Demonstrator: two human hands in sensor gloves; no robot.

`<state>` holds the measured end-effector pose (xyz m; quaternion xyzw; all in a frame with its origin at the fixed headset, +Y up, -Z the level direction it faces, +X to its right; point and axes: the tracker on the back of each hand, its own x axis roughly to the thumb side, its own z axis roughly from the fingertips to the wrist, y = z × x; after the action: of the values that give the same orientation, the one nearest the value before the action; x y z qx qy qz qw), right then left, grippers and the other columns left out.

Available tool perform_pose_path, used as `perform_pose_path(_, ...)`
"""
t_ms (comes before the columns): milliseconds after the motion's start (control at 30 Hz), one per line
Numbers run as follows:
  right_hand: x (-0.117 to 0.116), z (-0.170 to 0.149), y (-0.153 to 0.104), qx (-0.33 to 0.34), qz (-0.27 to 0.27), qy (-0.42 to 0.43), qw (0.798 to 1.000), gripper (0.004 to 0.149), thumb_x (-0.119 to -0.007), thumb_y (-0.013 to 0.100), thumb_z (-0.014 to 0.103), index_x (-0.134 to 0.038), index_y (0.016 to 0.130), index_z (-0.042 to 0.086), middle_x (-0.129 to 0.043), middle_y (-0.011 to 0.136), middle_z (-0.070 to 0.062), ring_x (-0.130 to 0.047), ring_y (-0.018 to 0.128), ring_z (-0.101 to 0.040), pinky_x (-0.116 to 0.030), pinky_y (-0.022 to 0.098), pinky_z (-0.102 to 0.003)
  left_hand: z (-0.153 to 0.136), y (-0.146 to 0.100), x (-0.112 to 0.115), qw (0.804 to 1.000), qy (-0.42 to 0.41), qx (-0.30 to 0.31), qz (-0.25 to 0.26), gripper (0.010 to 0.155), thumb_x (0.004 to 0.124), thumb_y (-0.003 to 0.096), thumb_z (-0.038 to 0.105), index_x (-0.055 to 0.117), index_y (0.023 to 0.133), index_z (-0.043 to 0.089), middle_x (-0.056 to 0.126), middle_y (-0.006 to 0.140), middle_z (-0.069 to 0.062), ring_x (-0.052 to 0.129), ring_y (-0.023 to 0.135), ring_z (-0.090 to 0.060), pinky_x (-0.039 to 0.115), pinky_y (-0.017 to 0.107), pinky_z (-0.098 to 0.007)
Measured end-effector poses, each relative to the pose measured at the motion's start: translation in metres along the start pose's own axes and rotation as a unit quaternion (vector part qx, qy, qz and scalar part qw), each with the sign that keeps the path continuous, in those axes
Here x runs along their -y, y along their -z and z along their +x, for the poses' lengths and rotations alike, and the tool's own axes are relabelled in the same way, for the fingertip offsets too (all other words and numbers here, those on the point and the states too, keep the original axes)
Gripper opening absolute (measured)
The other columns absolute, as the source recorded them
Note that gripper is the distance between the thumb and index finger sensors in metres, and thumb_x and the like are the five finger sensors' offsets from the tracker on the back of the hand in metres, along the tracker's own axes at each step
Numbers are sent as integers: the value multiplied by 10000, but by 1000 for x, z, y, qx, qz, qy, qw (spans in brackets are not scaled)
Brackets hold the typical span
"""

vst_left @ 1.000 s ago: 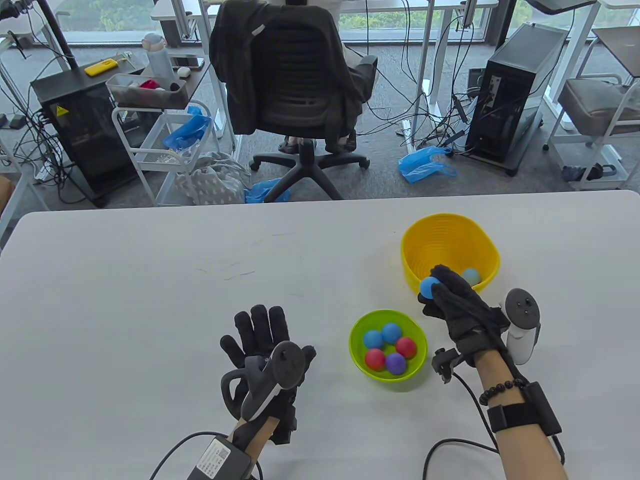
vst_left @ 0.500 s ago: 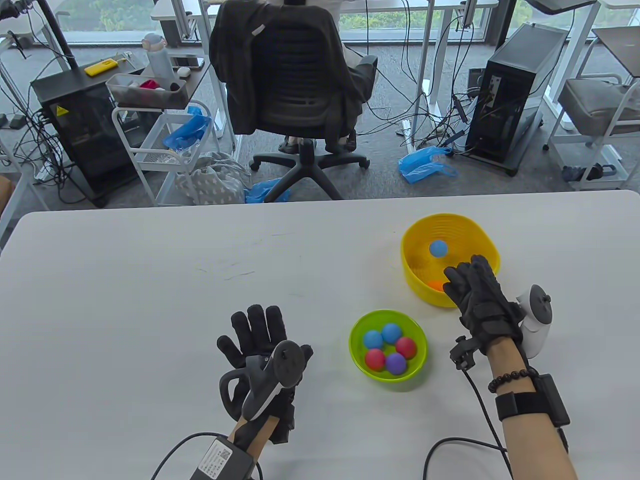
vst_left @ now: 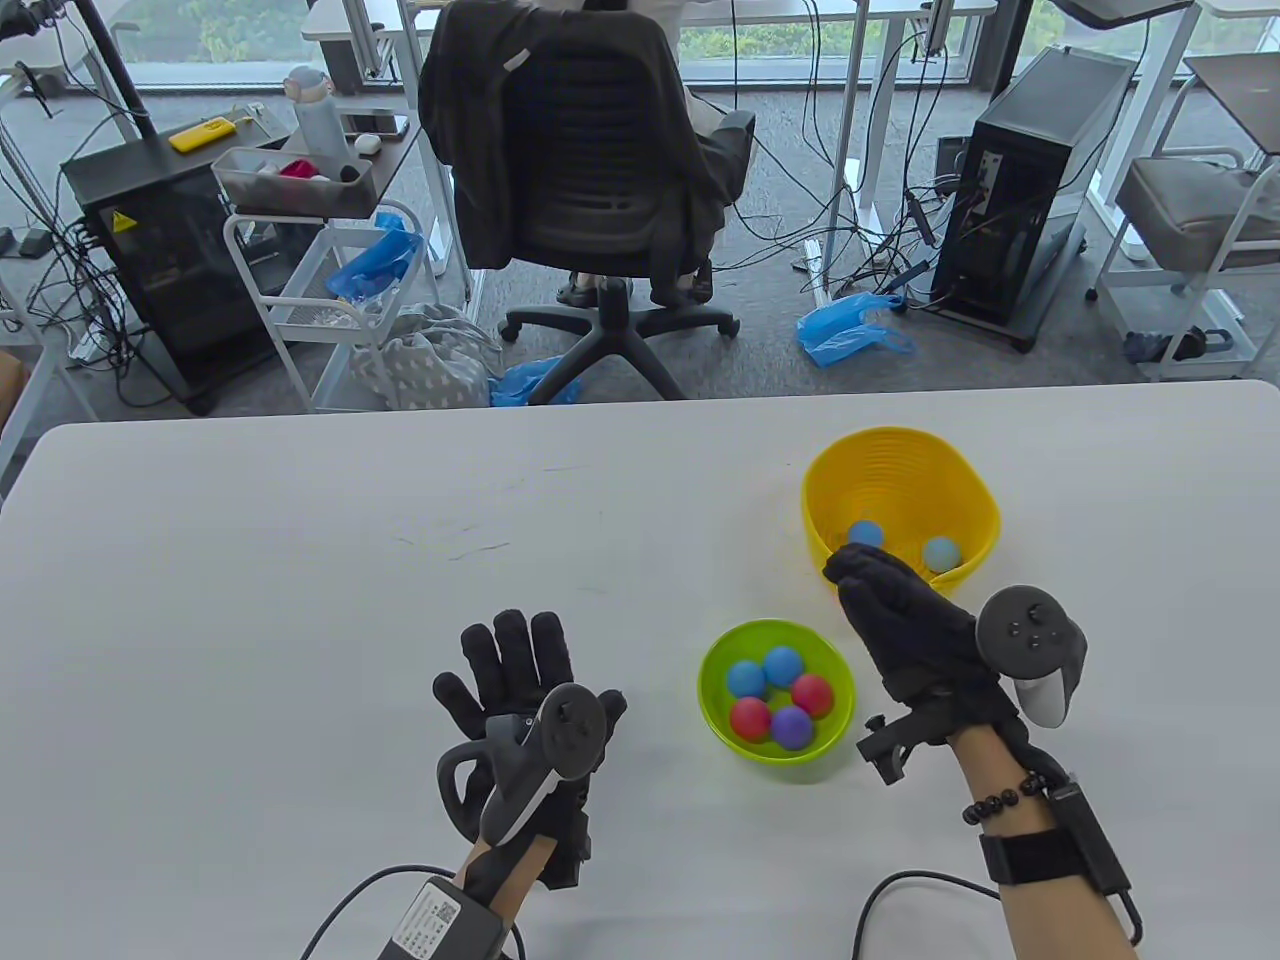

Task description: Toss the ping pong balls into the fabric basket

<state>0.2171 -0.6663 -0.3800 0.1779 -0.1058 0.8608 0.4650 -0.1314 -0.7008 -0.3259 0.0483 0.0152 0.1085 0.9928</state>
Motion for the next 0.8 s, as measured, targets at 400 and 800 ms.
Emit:
perform_pose_path(400, -63, 22, -10, -22, 252, -219, 942, 498, -714, 573, 458, -833, 949, 154, -715, 1079, -225, -784, 862, -544, -699, 626, -637, 3, -2, 4, 1000, 5, 10, -5, 920, 711, 513, 579, 210, 1163, 165, 90, 1236, -173, 32, 1104, -489, 64, 696, -786)
perform_pose_path(800, -95, 17, -13, -48, 325, -306, 894, 497, -716, 571, 455, -846, 937, 145, -685, 1089, -244, -795, 849, -527, -703, 627, -621, 3, -2, 4, 1000, 14, 2, -1, 918, 709, 513, 580, 211, 1164, 164, 92, 1236, -176, 36, 1104, -493, 68, 695, -788)
